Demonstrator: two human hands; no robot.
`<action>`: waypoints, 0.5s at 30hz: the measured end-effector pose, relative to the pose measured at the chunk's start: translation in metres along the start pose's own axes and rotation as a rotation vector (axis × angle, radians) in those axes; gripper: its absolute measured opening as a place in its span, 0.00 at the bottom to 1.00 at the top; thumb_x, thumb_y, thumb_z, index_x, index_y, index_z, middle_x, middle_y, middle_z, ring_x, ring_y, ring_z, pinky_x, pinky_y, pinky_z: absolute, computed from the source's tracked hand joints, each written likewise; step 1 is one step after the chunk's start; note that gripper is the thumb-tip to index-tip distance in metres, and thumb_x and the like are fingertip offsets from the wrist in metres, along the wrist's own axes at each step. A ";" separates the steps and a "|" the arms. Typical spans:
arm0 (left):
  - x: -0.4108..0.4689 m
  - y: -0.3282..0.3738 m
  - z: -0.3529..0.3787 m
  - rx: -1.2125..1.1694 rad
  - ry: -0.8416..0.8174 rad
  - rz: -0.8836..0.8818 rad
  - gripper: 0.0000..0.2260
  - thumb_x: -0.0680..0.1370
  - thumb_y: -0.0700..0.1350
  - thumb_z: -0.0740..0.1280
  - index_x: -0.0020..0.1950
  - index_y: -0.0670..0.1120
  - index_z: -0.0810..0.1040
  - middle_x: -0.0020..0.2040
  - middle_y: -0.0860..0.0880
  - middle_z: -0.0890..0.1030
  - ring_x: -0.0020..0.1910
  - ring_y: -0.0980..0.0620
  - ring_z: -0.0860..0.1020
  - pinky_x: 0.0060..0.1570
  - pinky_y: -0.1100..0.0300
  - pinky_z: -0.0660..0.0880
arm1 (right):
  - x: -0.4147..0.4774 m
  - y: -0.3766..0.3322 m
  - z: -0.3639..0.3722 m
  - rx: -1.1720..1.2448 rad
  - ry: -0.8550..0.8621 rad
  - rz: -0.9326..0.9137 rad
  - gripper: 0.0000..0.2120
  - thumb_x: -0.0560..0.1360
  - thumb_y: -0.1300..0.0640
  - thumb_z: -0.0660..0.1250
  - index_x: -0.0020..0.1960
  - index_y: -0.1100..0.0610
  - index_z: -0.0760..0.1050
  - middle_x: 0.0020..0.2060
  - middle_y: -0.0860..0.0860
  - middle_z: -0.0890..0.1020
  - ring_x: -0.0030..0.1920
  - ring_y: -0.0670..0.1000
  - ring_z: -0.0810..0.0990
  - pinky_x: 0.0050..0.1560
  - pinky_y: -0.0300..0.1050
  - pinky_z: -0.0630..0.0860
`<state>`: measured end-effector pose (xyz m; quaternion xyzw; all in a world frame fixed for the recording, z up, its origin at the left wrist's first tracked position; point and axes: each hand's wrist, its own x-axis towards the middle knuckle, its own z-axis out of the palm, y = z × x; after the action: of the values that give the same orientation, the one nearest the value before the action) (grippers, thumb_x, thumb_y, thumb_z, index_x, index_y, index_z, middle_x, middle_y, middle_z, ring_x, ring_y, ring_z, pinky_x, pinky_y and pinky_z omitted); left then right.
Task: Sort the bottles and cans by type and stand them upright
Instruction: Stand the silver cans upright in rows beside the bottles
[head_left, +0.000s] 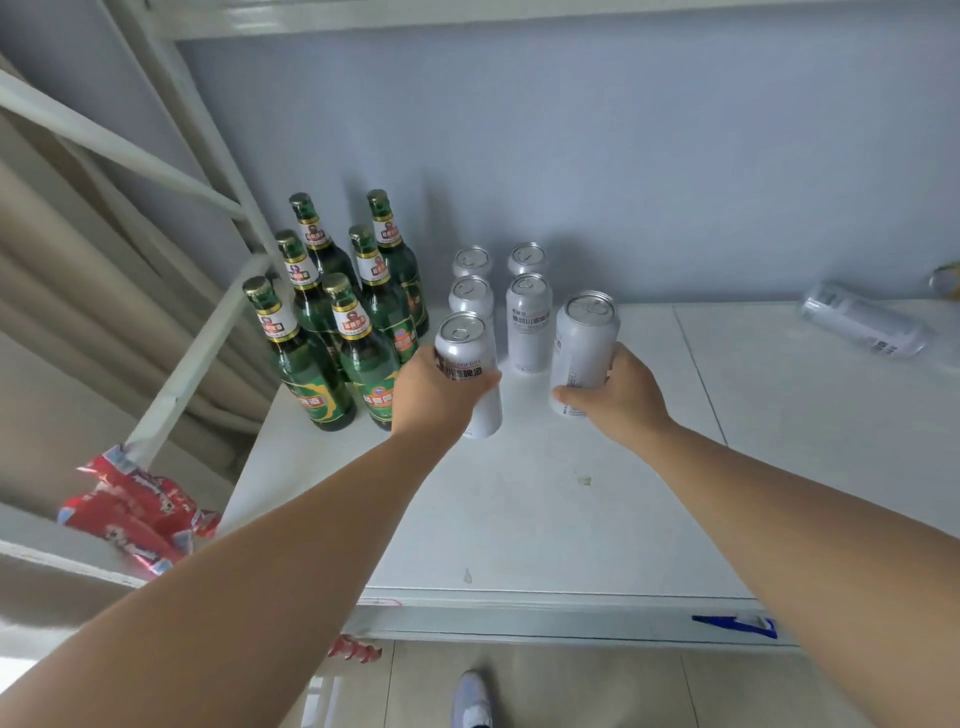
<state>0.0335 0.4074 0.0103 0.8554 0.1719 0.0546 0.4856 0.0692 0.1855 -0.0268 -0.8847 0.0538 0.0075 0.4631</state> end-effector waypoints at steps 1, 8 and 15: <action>0.006 -0.004 0.000 0.001 -0.012 0.001 0.20 0.69 0.54 0.79 0.54 0.49 0.78 0.46 0.54 0.82 0.44 0.55 0.80 0.37 0.59 0.75 | 0.001 0.000 0.008 -0.012 0.010 0.010 0.27 0.64 0.49 0.80 0.58 0.54 0.74 0.49 0.48 0.83 0.48 0.52 0.82 0.48 0.50 0.79; 0.033 -0.027 0.009 0.040 -0.027 -0.011 0.21 0.68 0.54 0.79 0.53 0.47 0.75 0.46 0.52 0.81 0.42 0.56 0.78 0.36 0.58 0.74 | 0.008 0.013 0.049 -0.019 -0.021 0.068 0.27 0.63 0.49 0.79 0.59 0.53 0.74 0.49 0.47 0.83 0.49 0.51 0.83 0.49 0.50 0.80; 0.051 -0.039 0.021 0.045 -0.004 -0.039 0.24 0.66 0.57 0.78 0.54 0.49 0.75 0.49 0.51 0.81 0.46 0.51 0.80 0.41 0.56 0.77 | 0.025 0.016 0.066 -0.035 -0.071 0.070 0.27 0.62 0.49 0.78 0.58 0.52 0.74 0.48 0.46 0.83 0.47 0.50 0.83 0.47 0.49 0.80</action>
<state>0.0767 0.4265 -0.0373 0.8628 0.1888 0.0393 0.4673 0.0951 0.2284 -0.0790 -0.8894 0.0679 0.0559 0.4485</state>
